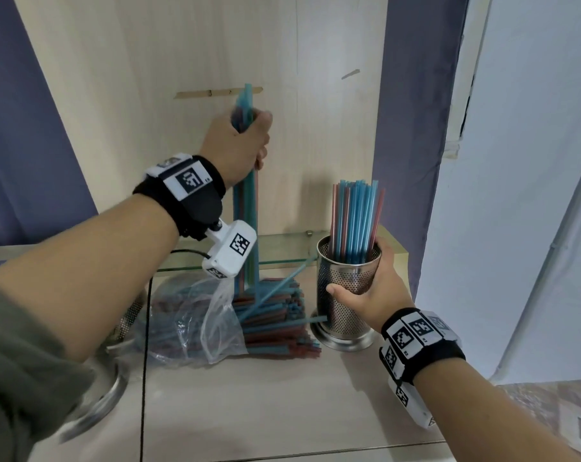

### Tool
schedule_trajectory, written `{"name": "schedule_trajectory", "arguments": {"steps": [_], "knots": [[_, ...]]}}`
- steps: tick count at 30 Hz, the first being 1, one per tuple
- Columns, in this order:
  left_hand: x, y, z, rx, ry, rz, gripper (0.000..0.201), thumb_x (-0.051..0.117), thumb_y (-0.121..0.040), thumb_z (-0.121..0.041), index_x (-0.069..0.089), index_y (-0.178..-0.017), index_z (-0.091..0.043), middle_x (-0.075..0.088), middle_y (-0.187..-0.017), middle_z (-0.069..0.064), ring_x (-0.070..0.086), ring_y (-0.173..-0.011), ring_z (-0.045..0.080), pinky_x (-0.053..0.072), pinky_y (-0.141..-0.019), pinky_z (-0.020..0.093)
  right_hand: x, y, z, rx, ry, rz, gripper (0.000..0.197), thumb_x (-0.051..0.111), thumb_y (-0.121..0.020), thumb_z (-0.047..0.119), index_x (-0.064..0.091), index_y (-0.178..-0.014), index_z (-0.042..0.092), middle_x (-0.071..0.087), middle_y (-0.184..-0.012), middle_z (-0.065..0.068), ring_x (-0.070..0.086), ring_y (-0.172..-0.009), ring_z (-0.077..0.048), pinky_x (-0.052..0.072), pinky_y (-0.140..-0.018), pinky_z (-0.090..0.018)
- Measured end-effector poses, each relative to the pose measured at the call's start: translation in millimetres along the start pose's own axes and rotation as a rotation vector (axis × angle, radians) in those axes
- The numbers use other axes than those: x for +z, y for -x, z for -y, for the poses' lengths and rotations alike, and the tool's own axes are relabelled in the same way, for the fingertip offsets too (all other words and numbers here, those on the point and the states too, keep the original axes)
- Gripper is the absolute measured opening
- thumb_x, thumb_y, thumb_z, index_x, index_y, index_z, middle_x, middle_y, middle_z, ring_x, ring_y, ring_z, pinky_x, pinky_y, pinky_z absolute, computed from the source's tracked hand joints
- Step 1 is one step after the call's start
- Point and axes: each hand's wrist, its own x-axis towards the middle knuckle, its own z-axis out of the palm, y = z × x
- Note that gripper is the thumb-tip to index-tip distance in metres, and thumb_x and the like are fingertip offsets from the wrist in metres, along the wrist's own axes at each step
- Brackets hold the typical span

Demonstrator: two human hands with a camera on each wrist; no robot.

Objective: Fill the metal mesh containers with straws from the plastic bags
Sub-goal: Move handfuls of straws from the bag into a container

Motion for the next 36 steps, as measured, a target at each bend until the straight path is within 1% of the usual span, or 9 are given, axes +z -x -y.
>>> {"name": "schedule_trajectory", "arguments": {"steps": [6,10,17,21,26,30,32,34,36], "knots": [[-3,-19,-34,0.112,0.100,-0.156,0.016,0.054,-0.097,-0.024,0.049,-0.084,-0.017,0.049,-0.055,-0.009,0.045,-0.048,0.011,0.046,-0.051,0.031,0,0,1,-0.002,-0.007,0.004,0.122,0.091,-0.058,0.041,0.013,-0.152,0.031,0.048,-0.144,0.006,0.051,-0.128,-0.010,0.040,-0.108,-0.026],[6,-24,-51,0.138,0.219,-0.256,0.019,0.052,-0.099,-0.023,0.045,-0.085,-0.012,0.045,-0.054,-0.008,0.042,-0.046,0.011,0.045,-0.051,0.029,0,0,2,0.006,-0.014,0.003,0.124,0.089,-0.054,0.049,0.013,-0.151,0.033,0.048,-0.144,0.007,0.052,-0.128,-0.010,0.043,-0.111,-0.036],[43,-21,-68,0.081,0.407,-0.320,0.023,0.055,-0.098,-0.025,0.044,-0.082,-0.012,0.043,-0.056,-0.004,0.041,-0.045,0.012,0.045,-0.052,0.027,-2,3,6,0.034,0.031,-0.008,0.120,0.091,-0.058,0.043,0.015,-0.151,0.030,0.051,-0.141,0.006,0.054,-0.124,-0.013,0.042,-0.103,-0.024],[67,-18,-47,0.023,0.299,-0.423,0.026,0.059,-0.095,-0.031,0.045,-0.079,-0.017,0.051,-0.061,0.000,0.047,-0.043,0.012,0.047,-0.051,0.025,-2,4,6,0.043,0.028,-0.012,0.122,0.089,-0.054,0.051,0.015,-0.150,0.034,0.051,-0.140,0.007,0.054,-0.124,-0.012,0.045,-0.108,-0.033],[86,-1,-12,-0.050,0.241,-0.350,0.023,0.062,-0.094,-0.027,0.046,-0.083,-0.015,0.053,-0.063,0.003,0.049,-0.039,0.007,0.044,-0.047,0.019,-1,3,5,0.058,0.031,-0.013,0.125,0.085,-0.050,0.059,0.015,-0.150,0.033,0.052,-0.139,0.009,0.054,-0.125,-0.011,0.044,-0.109,-0.033],[90,12,7,0.023,0.041,-0.235,0.023,0.067,-0.090,-0.030,0.047,-0.079,-0.025,0.055,-0.071,-0.008,0.052,-0.050,-0.005,0.044,-0.056,0.010,-2,5,6,0.048,0.031,0.000,0.120,0.085,-0.050,0.060,0.018,-0.146,0.037,0.053,-0.137,0.013,0.055,-0.123,-0.008,0.047,-0.106,-0.032],[92,17,14,0.051,-0.056,-0.187,0.020,0.068,-0.088,-0.030,0.050,-0.082,-0.025,0.055,-0.073,-0.010,0.052,-0.054,-0.005,0.043,-0.057,0.007,-3,5,7,0.048,0.027,0.010,0.119,0.085,-0.049,0.061,0.017,-0.145,0.040,0.053,-0.137,0.014,0.055,-0.123,-0.007,0.047,-0.106,-0.033],[97,22,21,0.038,-0.098,-0.125,0.017,0.068,-0.087,-0.029,0.052,-0.083,-0.023,0.057,-0.074,-0.009,0.055,-0.058,-0.004,0.048,-0.062,0.013,-4,5,8,0.042,0.025,0.007,0.118,0.085,-0.049,0.060,0.017,-0.144,0.042,0.053,-0.137,0.014,0.055,-0.123,-0.007,0.046,-0.106,-0.032],[103,26,32,0.019,-0.140,-0.077,0.016,0.068,-0.083,-0.034,0.054,-0.080,-0.026,0.061,-0.085,-0.003,0.062,-0.079,0.008,0.055,-0.078,0.031,-4,6,9,0.037,0.033,-0.002,0.118,0.086,-0.050,0.058,0.017,-0.144,0.041,0.054,-0.136,0.014,0.056,-0.122,-0.006,0.046,-0.106,-0.030]]}}
